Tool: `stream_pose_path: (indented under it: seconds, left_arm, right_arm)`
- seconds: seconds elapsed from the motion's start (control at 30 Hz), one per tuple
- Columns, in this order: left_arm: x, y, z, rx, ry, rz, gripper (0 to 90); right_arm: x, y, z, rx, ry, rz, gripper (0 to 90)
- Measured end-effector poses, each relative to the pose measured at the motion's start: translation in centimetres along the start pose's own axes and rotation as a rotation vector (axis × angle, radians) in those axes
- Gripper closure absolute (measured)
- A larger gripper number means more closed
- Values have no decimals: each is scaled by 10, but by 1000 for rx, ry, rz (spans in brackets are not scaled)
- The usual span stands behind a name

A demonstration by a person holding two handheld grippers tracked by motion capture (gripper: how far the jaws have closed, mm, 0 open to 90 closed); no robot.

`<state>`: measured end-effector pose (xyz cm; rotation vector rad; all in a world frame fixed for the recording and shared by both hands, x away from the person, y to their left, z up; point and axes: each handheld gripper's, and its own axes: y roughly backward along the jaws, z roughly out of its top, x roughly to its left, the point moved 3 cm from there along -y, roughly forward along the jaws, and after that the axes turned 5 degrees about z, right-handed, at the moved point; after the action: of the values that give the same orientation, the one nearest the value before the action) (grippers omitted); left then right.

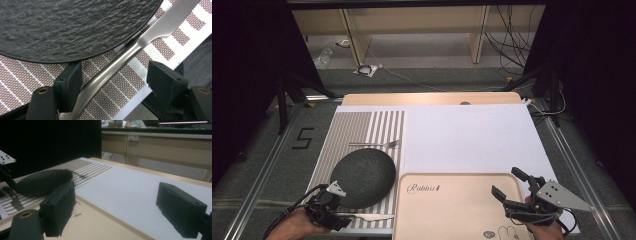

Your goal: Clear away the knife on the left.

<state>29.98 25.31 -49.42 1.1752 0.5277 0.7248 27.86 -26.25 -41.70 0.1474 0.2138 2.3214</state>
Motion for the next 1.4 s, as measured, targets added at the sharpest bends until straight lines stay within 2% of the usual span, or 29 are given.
stream_pose_path:
  seconds: [0.17,0.3,0.4,0.57,0.73,0.93,1.1,1.23,1.3,1.33,1.4]
  left_arm:
    - [-2,-1,0,6,-13,-2,321]
    - [-3,0,0,21,-37,13,397]
    - [-7,1,-1,47,-85,9,425]
    - [-13,0,4,79,-166,41,491]
    - [-18,-1,9,101,-229,38,559]
    - [-22,-1,10,119,-259,27,644]
    - [-23,0,11,126,-292,29,660]
    - [-23,0,10,128,-324,9,686]
    - [-23,0,9,131,-328,5,697]
    - [-23,0,9,135,-331,7,742]
    - [-23,1,8,136,-322,2,775]
  right_arm:
    - [0,0,0,0,0,1,169]
    - [0,-1,0,-5,1,2,170]
    - [0,-1,0,-3,-1,1,170]
    - [0,-1,0,-1,4,5,170]
    - [0,-1,0,-2,0,6,170]
    - [-1,-1,0,-7,-9,11,171]
    - [-1,-1,0,-6,-9,12,171]
    - [-1,0,0,-3,-9,10,171]
    - [-1,0,0,-3,-10,9,171]
    - [-1,0,0,-2,-8,9,172]
    - [-1,0,0,-7,-8,12,172]
